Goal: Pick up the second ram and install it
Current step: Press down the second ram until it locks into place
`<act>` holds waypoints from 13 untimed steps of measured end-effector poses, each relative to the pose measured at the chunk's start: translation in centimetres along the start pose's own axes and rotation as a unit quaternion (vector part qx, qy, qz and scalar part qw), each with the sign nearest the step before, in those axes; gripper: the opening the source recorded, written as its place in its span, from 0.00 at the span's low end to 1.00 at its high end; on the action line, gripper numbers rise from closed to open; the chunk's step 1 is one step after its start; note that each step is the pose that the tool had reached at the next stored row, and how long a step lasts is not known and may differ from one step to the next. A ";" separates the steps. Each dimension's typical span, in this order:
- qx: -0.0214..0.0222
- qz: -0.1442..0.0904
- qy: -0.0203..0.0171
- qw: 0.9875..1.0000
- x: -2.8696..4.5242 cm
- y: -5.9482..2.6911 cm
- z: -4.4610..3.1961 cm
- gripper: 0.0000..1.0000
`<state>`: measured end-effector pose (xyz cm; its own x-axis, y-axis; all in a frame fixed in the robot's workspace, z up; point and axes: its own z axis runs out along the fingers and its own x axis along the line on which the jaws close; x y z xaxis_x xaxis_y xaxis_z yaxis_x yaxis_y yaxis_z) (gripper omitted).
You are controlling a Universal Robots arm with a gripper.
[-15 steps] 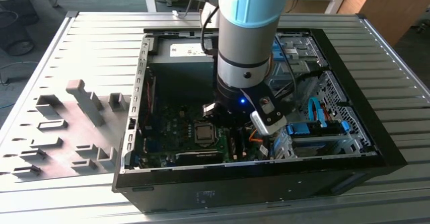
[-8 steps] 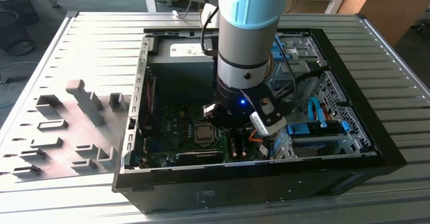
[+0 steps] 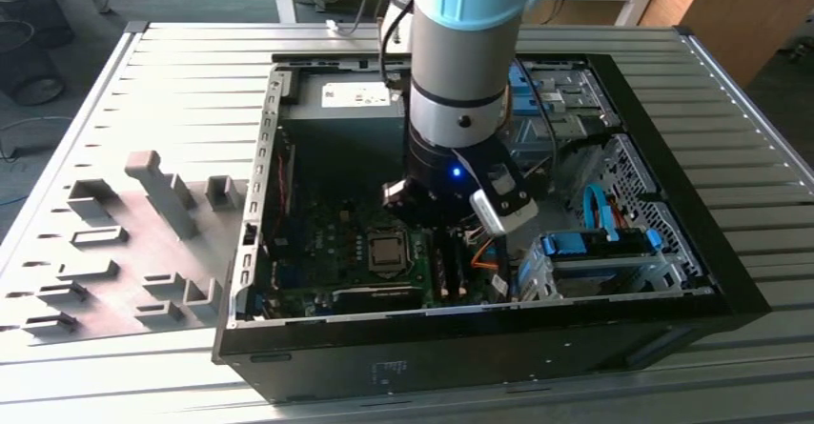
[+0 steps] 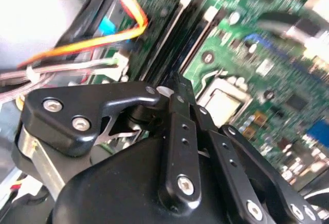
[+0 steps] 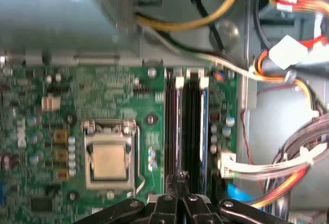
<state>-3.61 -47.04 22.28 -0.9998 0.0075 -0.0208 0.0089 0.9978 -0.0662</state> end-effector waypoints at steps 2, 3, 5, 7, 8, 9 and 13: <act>0.000 0.000 0.000 1.000 0.00 0.49 -0.12 0.11; 0.000 0.000 0.000 1.000 -0.01 0.49 -0.42 0.11; 0.000 0.000 0.000 1.000 -0.03 0.45 -1.31 0.11; 0.000 0.000 0.000 1.000 -0.04 0.39 -2.20 0.11; 0.000 0.000 0.000 1.000 -0.05 0.35 -2.65 0.11; 0.000 0.000 0.000 1.000 -0.06 0.32 -3.15 0.11; 0.000 0.000 0.000 1.000 -0.08 0.26 -4.00 0.11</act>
<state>-3.61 -46.51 26.26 -0.9998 0.0076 -0.0208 0.0089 0.9977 -0.0669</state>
